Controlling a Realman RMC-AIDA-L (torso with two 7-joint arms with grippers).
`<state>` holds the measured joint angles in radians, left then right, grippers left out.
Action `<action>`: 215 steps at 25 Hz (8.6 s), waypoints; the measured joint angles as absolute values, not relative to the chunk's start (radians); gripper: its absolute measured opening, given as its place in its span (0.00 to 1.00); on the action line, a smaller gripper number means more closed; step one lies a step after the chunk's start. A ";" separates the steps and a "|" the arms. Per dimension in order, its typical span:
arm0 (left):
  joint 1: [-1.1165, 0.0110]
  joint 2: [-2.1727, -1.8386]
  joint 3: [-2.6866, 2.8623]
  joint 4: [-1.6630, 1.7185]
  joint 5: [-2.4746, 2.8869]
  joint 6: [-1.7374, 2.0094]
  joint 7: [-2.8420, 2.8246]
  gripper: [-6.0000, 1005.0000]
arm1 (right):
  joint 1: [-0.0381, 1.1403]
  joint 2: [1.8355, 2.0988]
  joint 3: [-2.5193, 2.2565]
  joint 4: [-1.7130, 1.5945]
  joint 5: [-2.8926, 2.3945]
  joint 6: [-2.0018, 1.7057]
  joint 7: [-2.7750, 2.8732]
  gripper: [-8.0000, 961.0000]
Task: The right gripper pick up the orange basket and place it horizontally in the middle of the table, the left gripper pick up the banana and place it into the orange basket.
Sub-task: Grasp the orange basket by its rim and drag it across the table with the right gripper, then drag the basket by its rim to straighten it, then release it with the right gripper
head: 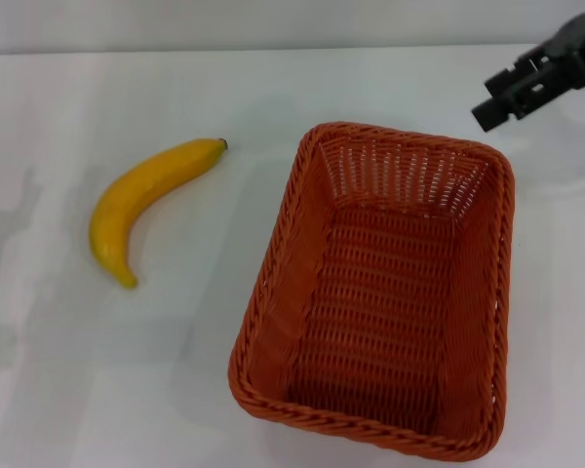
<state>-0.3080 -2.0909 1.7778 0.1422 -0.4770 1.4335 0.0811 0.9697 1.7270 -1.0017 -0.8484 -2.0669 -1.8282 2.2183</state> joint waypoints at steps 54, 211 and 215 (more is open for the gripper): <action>-0.311 -2.091 1.804 0.140 -0.477 1.419 0.087 0.89 | 0.981 2.003 -1.282 -0.870 -2.493 -1.311 2.182 0.81; -0.363 -2.083 1.831 0.146 -0.476 1.391 0.087 0.89 | 0.606 1.998 -0.676 -0.717 -2.105 -1.320 2.303 0.20; -0.364 -2.083 1.832 0.148 -0.476 1.385 0.087 0.89 | 0.595 2.003 -0.677 -0.723 -2.098 -1.303 2.302 0.20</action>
<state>-0.3643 -2.0831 1.8315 0.1480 -0.4755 1.3851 0.0875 0.5949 2.0031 -0.6768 -0.7233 -2.0980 -1.3028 2.3019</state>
